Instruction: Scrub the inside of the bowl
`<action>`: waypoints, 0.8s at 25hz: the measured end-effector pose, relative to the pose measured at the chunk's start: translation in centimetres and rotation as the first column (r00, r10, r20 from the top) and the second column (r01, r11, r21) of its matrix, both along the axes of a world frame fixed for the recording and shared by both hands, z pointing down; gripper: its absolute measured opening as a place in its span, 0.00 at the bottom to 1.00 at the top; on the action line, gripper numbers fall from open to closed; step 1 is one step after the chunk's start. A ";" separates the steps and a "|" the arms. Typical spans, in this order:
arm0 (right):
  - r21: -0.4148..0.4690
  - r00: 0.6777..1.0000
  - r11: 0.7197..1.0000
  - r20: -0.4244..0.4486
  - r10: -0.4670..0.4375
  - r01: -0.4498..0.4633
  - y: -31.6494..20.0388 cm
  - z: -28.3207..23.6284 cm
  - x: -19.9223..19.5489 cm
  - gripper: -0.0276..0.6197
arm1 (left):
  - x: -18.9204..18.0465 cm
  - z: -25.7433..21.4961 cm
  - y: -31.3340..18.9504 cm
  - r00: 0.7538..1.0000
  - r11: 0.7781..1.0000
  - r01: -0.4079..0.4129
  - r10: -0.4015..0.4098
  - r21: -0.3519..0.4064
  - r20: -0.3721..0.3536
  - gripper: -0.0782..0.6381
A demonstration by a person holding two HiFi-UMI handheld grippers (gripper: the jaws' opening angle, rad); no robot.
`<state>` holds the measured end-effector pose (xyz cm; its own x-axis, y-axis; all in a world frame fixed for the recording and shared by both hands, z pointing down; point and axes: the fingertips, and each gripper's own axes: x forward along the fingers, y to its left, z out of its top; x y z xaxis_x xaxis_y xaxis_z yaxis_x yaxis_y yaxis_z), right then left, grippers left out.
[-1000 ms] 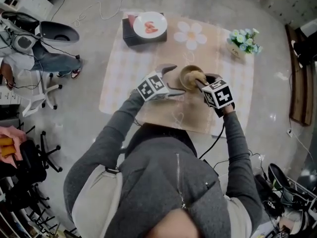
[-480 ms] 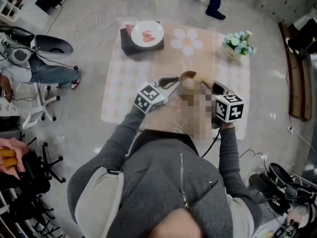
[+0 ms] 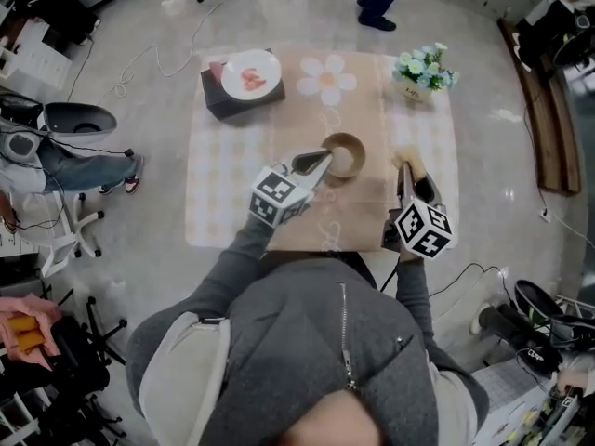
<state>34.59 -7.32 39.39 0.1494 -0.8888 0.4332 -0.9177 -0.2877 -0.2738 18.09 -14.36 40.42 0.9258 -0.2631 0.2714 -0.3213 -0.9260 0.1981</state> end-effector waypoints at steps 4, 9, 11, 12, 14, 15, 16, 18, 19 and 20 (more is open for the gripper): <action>-0.008 0.999 0.999 0.000 0.047 -0.047 1.3 1.4 -0.6 0.24 | 0.5 0.1 0.3 1.000 1.000 -0.011 0.011 0.002 -0.006 0.12; -0.023 0.998 0.997 0.002 0.069 -0.069 2.3 2.0 -0.6 0.23 | 0.3 0.1 0.1 1.000 1.000 0.020 -0.020 0.009 0.003 0.12; -0.019 0.997 0.997 -0.010 0.074 -0.074 2.3 1.8 -0.2 0.23 | 0.2 0.0 0.2 1.000 1.000 0.025 -0.025 0.006 -0.002 0.12; -0.015 0.997 0.997 -0.015 0.078 -0.078 2.3 1.7 0.0 0.23 | 0.1 -0.1 0.2 1.000 1.000 0.024 -0.024 0.006 -0.005 0.12; -0.007 0.996 0.996 -0.022 0.086 -0.086 2.3 1.4 0.2 0.23 | 0.0 -0.1 0.4 1.000 1.000 0.024 -0.024 0.010 -0.007 0.12; -0.002 0.996 0.996 -0.023 0.090 -0.090 2.3 1.2 0.2 0.23 | -0.1 -0.1 0.4 1.000 1.000 0.026 -0.026 0.011 -0.006 0.12; 0.003 0.995 0.995 -0.025 0.096 -0.096 2.4 1.1 0.2 0.23 | -0.2 -0.1 0.4 1.000 1.000 0.029 -0.029 0.012 -0.003 0.12; 0.009 0.993 0.994 -0.036 0.111 -0.111 2.6 0.8 0.3 0.23 | -0.5 0.0 0.3 0.999 0.999 0.035 -0.036 0.013 0.003 0.12; 0.011 0.992 0.993 -0.042 0.117 -0.116 2.7 0.7 0.3 0.23 | -0.7 0.0 0.2 0.999 0.999 0.041 -0.041 0.013 0.004 0.12; 0.012 0.992 0.993 -0.047 0.120 -0.119 2.7 0.6 0.2 0.23 | -0.9 0.0 0.1 0.999 0.999 0.048 -0.048 0.012 0.004 0.12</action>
